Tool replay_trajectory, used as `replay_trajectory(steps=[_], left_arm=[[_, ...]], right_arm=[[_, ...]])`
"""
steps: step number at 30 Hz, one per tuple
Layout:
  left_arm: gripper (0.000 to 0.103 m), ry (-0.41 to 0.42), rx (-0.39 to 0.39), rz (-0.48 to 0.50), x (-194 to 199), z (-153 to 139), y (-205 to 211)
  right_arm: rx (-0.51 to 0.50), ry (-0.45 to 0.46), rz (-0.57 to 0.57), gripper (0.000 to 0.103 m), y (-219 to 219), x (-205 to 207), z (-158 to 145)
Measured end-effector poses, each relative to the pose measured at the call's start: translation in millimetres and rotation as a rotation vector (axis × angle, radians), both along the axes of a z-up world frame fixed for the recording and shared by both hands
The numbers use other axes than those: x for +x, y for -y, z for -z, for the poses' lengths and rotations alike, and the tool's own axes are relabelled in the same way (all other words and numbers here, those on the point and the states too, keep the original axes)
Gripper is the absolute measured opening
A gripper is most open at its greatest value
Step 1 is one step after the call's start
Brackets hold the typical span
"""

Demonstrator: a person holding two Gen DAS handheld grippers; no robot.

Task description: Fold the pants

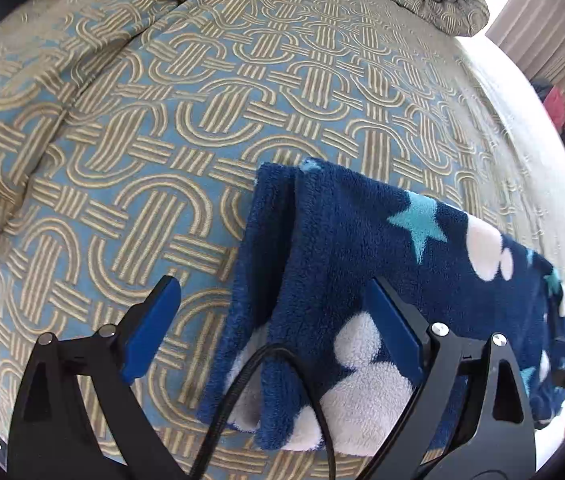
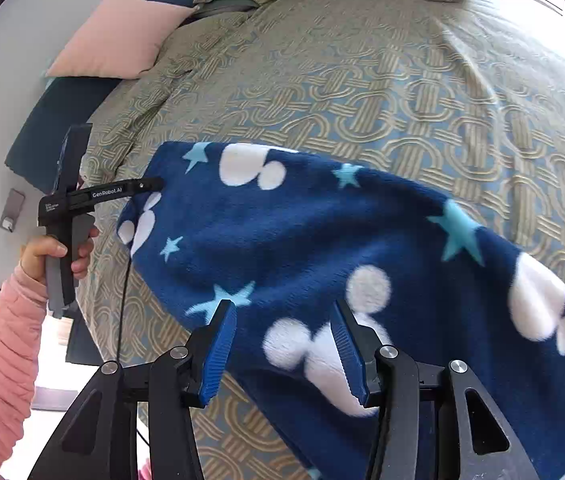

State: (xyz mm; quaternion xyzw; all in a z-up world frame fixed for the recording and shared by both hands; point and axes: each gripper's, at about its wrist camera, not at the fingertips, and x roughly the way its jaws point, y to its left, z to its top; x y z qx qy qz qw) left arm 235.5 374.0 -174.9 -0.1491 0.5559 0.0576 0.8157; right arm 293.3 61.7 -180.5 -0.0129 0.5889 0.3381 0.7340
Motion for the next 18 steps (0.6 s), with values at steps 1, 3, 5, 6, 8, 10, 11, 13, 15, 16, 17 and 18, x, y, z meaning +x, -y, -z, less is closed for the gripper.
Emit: replay_trajectory(steps=[1,3,5,6,8,10,11,13,15,16,17,18], left_arm=[[0.094,-0.017,-0.001,0.005,0,1,-5],[0.094,-0.02,0.024,0.013,-8,-6,-15],[0.094,0.031,0.094,-0.016,-23,-30,-34],[0.094,0.055,0.121,-0.042,-29,-40,-45],[0.094,0.119,0.17,-0.147,-55,-74,-77],[0.094,0.172,0.202,-0.239,-77,-101,-102],[0.094,0.191,0.238,-0.274,-88,-115,-111],[0.094,0.162,0.261,-0.216,-84,-116,-112],[0.094,0.104,0.163,-0.071,-67,-99,-95],[0.094,0.092,0.093,-0.005,-57,-84,-81],[0.094,0.084,0.047,0.035,-53,-72,-72],[0.094,0.066,0.002,0.083,-41,-53,-57]], right_arm=[[0.005,-0.01,-0.015,0.05,-6,-1,2],[-0.006,-0.014,-0.039,0.05,-20,-1,7],[-0.019,-0.011,-0.056,0.05,-23,-1,5],[-0.022,-0.01,-0.065,0.05,-25,-2,6],[-0.029,-0.012,-0.07,0.05,-27,-2,9],[-0.034,-0.018,-0.067,0.05,-27,-2,11],[-0.034,-0.02,-0.067,0.05,-29,-2,12],[-0.03,-0.025,-0.067,0.05,-29,-3,10],[-0.026,-0.028,-0.066,0.05,-39,-1,12],[-0.034,-0.025,-0.07,0.05,-43,-1,12],[-0.034,-0.021,-0.068,0.05,-46,0,11],[-0.037,-0.019,-0.064,0.05,-48,0,10]])
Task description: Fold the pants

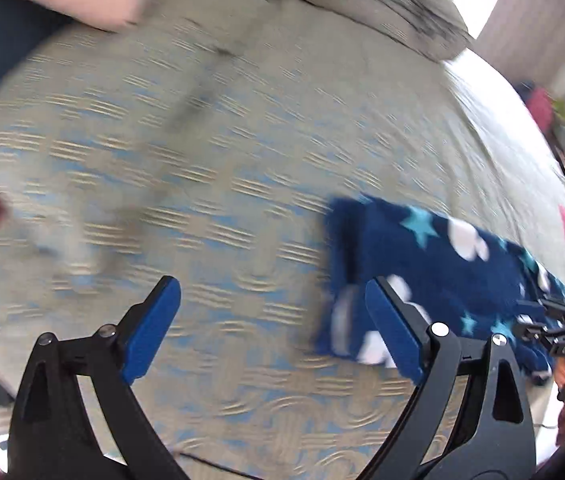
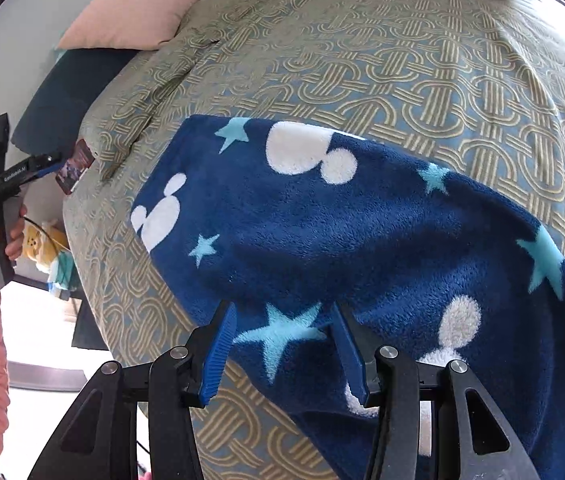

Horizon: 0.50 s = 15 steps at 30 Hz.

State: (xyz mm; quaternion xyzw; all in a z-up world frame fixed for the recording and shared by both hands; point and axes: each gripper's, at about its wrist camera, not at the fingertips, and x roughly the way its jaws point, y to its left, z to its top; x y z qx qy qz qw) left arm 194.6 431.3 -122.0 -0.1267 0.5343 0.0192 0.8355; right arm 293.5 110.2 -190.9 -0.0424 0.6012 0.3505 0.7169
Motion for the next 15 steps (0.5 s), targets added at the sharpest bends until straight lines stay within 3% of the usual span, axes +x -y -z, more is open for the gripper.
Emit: replay_trajectory(steps=[2,5,6,11,13,14,15], left_arm=[[0.094,-0.053,-0.039,0.067,21,35,25],[0.094,-0.139,-0.035,0.104,42,78,48],[0.102,-0.127,-0.025,0.102,44,82,52],[0.1,-0.046,-0.126,0.101,50,82,56],[0.068,-0.019,-0.168,0.119,52,78,62],[0.046,-0.025,-0.155,0.115,52,77,65],[0.042,-0.03,-0.143,0.109,53,74,68]], right_arm=[[-0.005,0.008,0.01,0.05,0,0,-3],[-0.004,0.017,0.023,0.05,4,-1,-8],[-0.004,0.017,0.026,0.05,7,-1,-9],[-0.011,0.009,0.056,0.05,16,4,-4],[-0.002,-0.008,0.068,0.05,15,6,0],[0.001,-0.013,0.069,0.05,15,6,1],[0.002,-0.014,0.066,0.05,13,6,2]])
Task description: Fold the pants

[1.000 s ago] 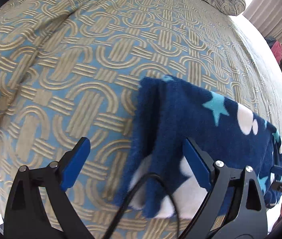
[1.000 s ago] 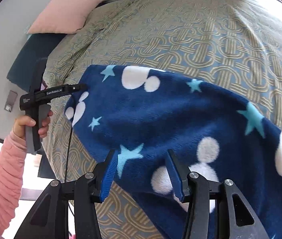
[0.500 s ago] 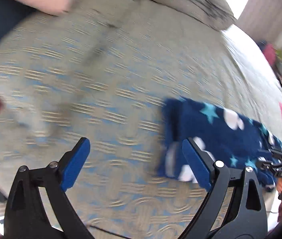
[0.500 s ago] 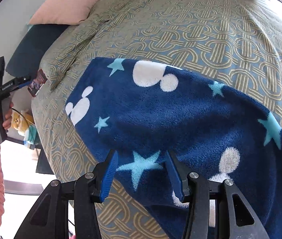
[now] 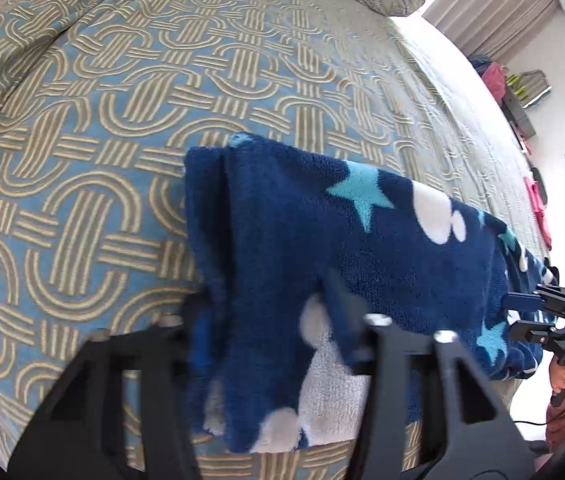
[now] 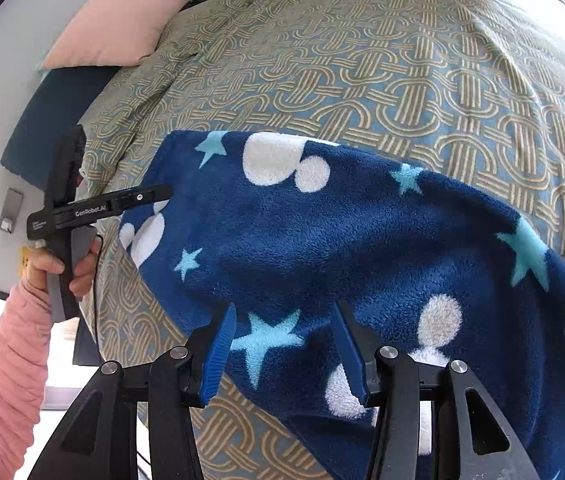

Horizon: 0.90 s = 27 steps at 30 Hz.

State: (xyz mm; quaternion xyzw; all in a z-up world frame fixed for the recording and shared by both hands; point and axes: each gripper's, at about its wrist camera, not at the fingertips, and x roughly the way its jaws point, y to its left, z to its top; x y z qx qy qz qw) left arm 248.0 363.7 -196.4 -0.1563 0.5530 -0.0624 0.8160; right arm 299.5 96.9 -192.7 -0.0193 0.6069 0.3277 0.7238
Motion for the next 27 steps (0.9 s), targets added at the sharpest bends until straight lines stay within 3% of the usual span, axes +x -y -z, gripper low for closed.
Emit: replay_trajectory(steps=[6,10,14,18,23,25,27], left_arm=[[0.03,0.005,0.183,-0.009,0,-26,39],[0.028,0.033,0.261,0.018,2,-38,58],[0.025,0.057,0.289,0.029,-2,-54,64],[0.024,0.074,0.313,0.049,-7,-64,67],[0.023,0.095,0.334,0.075,-7,-76,84],[0.023,0.101,0.333,0.076,-6,-82,90],[0.019,0.111,0.307,0.065,-6,-88,94]], right_arm=[[0.023,-0.002,-0.004,0.05,-7,4,2],[0.057,-0.036,0.012,0.05,-13,13,11],[0.037,-0.095,0.064,0.05,-20,26,47],[0.035,-0.077,0.067,0.05,-23,27,36],[0.125,-0.047,0.105,0.05,-21,46,15],[0.112,-0.066,0.145,0.05,-24,64,22],[0.11,-0.14,0.176,0.05,-29,86,49]])
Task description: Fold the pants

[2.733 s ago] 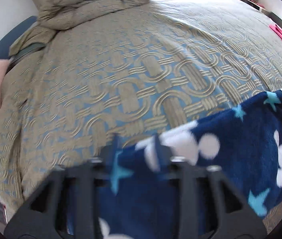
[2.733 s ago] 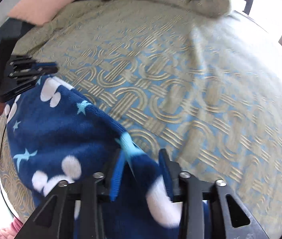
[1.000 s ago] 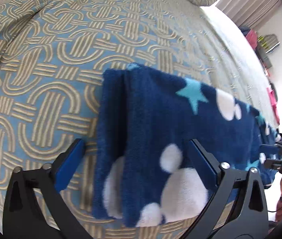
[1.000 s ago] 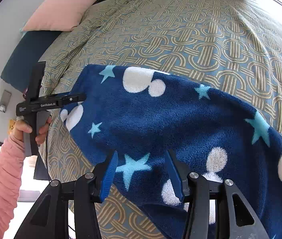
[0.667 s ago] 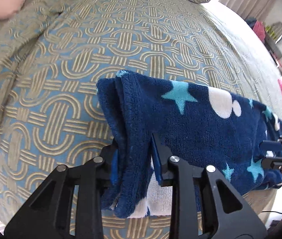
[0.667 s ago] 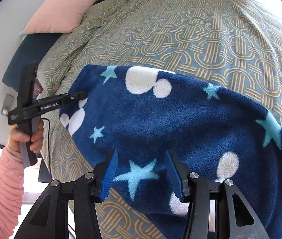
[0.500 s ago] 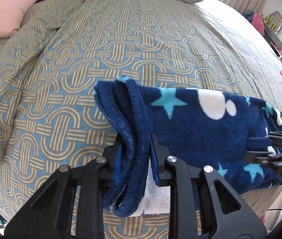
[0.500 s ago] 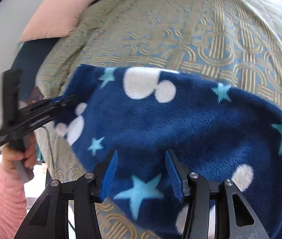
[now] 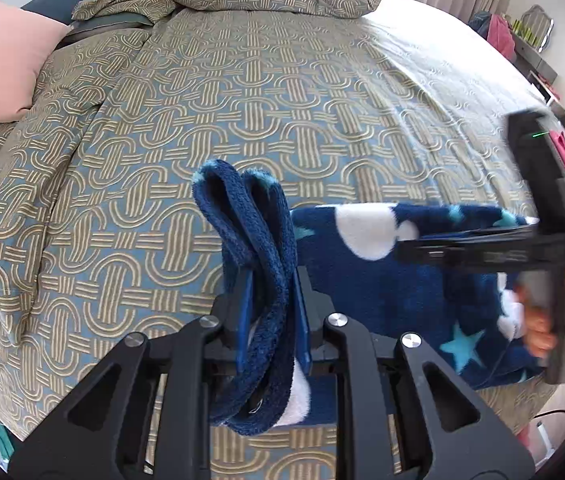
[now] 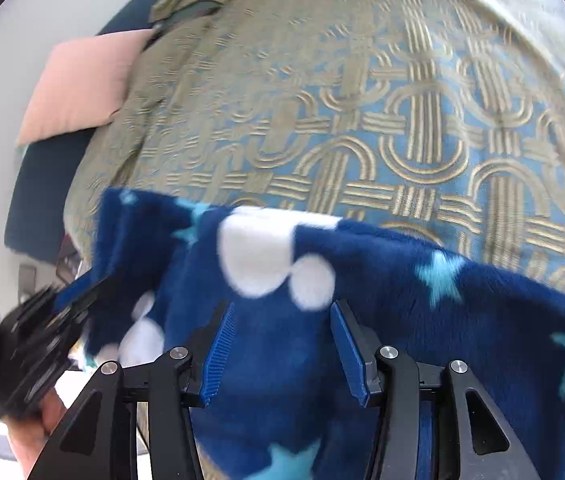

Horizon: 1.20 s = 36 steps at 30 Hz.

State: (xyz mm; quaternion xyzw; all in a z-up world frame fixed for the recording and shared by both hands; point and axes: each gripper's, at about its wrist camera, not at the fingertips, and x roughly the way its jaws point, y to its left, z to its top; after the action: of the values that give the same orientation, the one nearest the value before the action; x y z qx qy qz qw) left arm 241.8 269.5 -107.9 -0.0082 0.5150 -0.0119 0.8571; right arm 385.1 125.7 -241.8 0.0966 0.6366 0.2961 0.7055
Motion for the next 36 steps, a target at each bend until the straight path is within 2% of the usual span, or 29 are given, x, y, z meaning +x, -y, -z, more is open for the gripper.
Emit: replay_trajectory(steps=[1,2,5,8,9,11,12,13,14,15,16,17,18,20,23,24,27,33,35,36], left_arm=[[0.018,0.009,-0.015,-0.004,0,-4,2],[0.014,0.018,-0.029,-0.003,0,-7,3],[0.014,0.047,-0.049,0.007,-2,-19,12],[0.014,0.067,-0.016,0.034,-4,-26,24],[0.014,0.058,-0.009,0.044,-4,-25,26],[0.016,0.041,0.007,0.034,-6,-20,22],[0.029,0.03,0.02,0.005,-6,-16,13],[0.043,0.019,0.022,-0.028,-7,-12,2],[0.078,0.009,0.016,-0.072,-8,-7,-13],[0.094,0.008,0.005,-0.123,-10,-1,-31],[0.094,0.014,-0.015,-0.178,-14,4,-49],[0.094,0.004,-0.058,-0.246,-18,12,-73],[0.094,-0.008,-0.095,-0.274,-21,18,-84],[0.094,-0.055,-0.217,-0.327,-29,37,-112],[0.094,-0.102,-0.283,-0.441,-50,61,-135],[0.094,-0.094,-0.336,-0.47,-60,66,-139],[0.094,-0.031,-0.491,-0.501,-85,68,-138],[0.094,0.029,-0.837,-0.54,-115,74,-120],[0.094,0.03,-0.89,-0.542,-111,87,-112],[0.091,0.017,-0.882,-0.55,-105,96,-109]], right_arm=[[0.019,-0.041,0.013,0.05,-1,8,15],[0.054,-0.05,0.036,0.05,1,13,16],[0.086,-0.082,0.073,0.05,12,9,1],[0.152,-0.084,-0.022,0.05,24,-25,-21],[0.161,-0.109,-0.053,0.051,29,-41,-20],[0.12,-0.162,-0.056,0.051,41,-72,-5],[0.108,-0.163,-0.054,0.051,46,-85,3],[0.138,-0.116,-0.05,0.051,51,-94,2],[0.147,-0.073,-0.053,0.051,54,-99,-2],[0.141,-0.062,-0.058,0.051,54,-101,-4],[0.14,-0.069,-0.056,0.051,56,-102,-5],[0.144,-0.087,-0.05,0.051,55,-99,-4],[0.148,-0.108,-0.043,0.051,54,-96,-1],[0.163,-0.137,-0.033,0.051,57,-89,2],[0.165,-0.145,-0.032,0.051,58,-93,3],[0.162,-0.135,-0.036,0.051,57,-93,3],[0.143,-0.1,-0.042,0.051,53,-97,1],[0.087,-0.062,-0.045,0.051,47,-96,-2],[0.08,-0.055,-0.04,0.051,48,-96,-2],[0.076,-0.054,-0.035,0.051,47,-97,-2]])
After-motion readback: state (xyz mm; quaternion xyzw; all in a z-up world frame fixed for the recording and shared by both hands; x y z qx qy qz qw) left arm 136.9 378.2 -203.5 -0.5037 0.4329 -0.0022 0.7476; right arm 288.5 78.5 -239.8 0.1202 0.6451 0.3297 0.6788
